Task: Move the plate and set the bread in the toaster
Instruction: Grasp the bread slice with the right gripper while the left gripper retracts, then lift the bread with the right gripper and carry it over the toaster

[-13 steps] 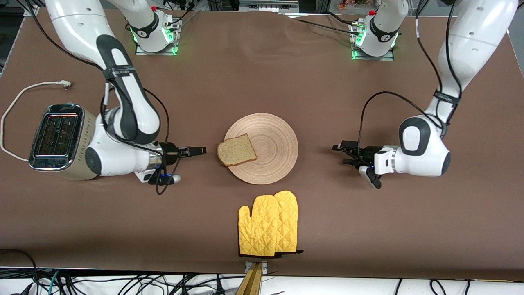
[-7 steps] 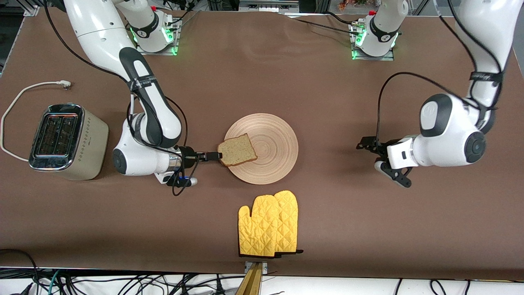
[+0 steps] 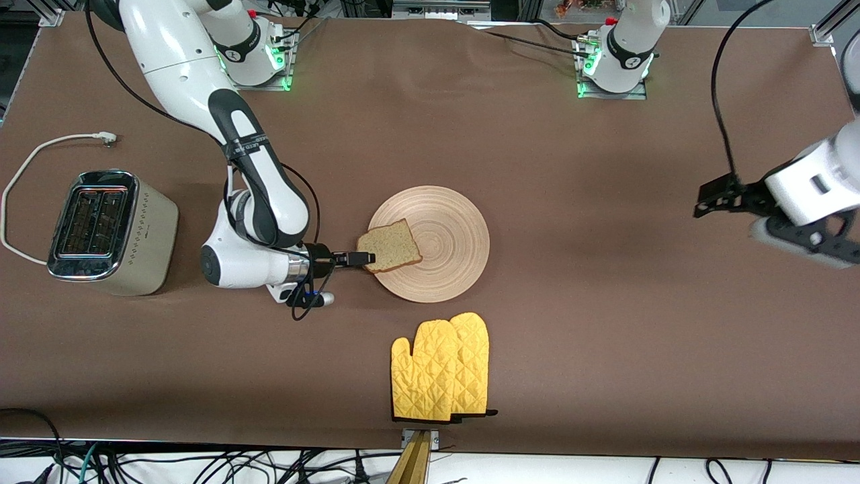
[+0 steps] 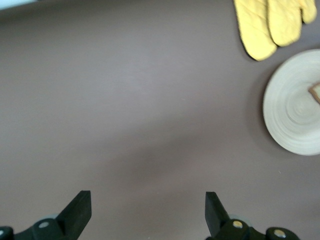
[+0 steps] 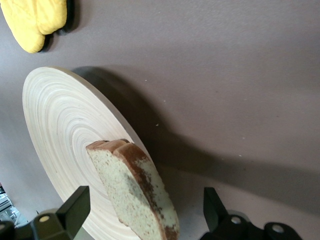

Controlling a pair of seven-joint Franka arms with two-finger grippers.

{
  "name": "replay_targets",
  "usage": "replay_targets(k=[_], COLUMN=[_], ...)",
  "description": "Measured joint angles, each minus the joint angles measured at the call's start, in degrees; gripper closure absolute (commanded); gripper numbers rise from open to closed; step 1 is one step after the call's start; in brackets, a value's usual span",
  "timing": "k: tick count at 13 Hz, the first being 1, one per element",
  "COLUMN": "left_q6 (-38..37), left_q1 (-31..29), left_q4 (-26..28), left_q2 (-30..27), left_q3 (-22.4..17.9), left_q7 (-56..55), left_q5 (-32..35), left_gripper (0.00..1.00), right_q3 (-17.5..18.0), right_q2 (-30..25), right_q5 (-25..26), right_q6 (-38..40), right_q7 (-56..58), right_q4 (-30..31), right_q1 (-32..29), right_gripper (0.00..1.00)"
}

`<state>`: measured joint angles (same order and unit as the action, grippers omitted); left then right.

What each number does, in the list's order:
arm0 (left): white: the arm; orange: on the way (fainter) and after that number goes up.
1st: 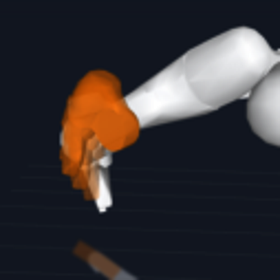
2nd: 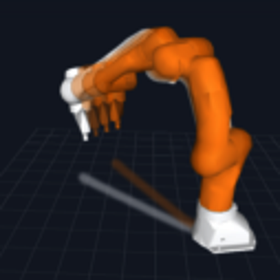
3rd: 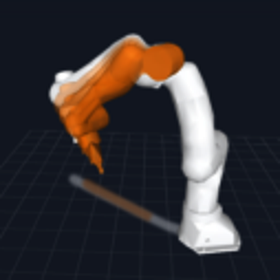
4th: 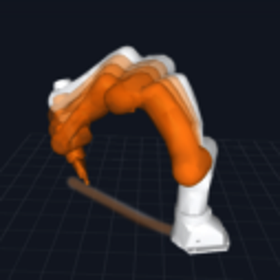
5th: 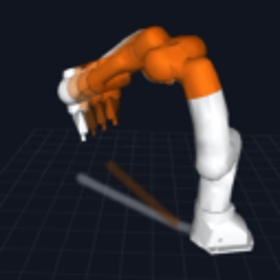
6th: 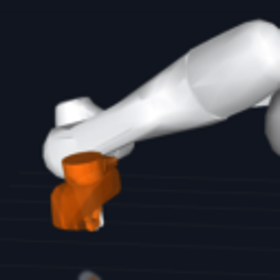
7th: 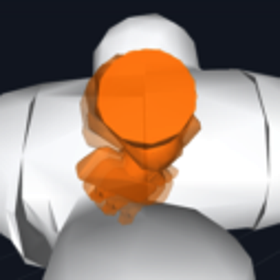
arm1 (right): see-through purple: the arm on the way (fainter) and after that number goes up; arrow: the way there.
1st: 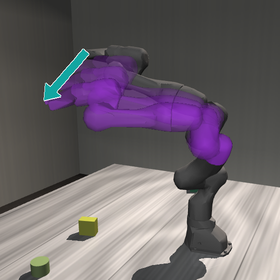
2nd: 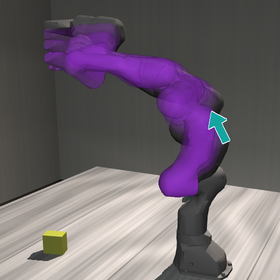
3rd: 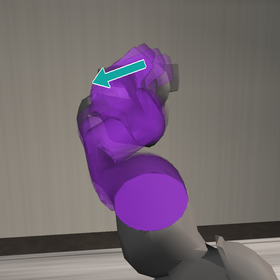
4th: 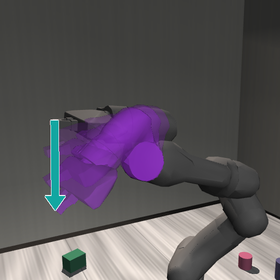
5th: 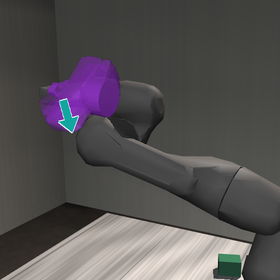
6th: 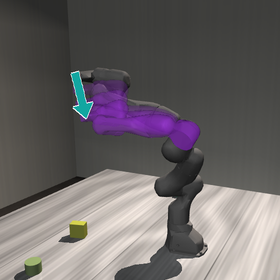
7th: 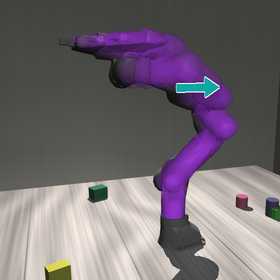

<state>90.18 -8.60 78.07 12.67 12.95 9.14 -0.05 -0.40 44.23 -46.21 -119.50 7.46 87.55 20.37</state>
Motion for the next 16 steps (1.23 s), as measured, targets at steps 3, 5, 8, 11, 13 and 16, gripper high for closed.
replay_targets(k=[3, 5, 8, 11, 13, 16], left_q6=[10.26, 11.08, 11.11, 10.86, 10.04, 9.82], left_q1=[4.9, 5.88, 9.04, 9.36, 9.36, 9.37], left_q4=[12.08, 17.81, 19.28, 19.3, 19.32, 19.32], left_q2=[-9.34, -12.66, -13.61, -13.51, -13.47, -13.48], left_q3=[-8.64, -10.06, -13.85, -14.36, -14.51, -14.52], left_q7=[-2.8, -3.67, -4.19, -4.23, -4.33, -4.44], left_q5=[0.15, 0.16, 0.16, 0.16, 0.16, 0.16], left_gripper=[0.0, 0.0, 0.0, 0.0, 0.0, 0.0], right_q3=[0.12, 0.16, 0.43, 0.49, 0.49, 0.5], right_q2=[0.07, 0.15, 0.16, 0.16, 0.15, -0.47], right_q5=[-1.02, -1.16, -1.18, -1.19, -1.19, -0.05], right_q6=[-0.51, -0.52, -0.52, -0.56, -0.57, -0.31], right_q7=[0.0, 0.0, 0.02, 0.05, 0.17, 0.5], right_q4=[-0.03, -0.02, -0.02, -0.12, -0.6, -2.49], right_q1=[0.83, 0.84, 0.93, 1.5, 1.67, 1.98], right_gripper=[0.66, 0.93, 1.0, 1.0, 1.0, 1.0])
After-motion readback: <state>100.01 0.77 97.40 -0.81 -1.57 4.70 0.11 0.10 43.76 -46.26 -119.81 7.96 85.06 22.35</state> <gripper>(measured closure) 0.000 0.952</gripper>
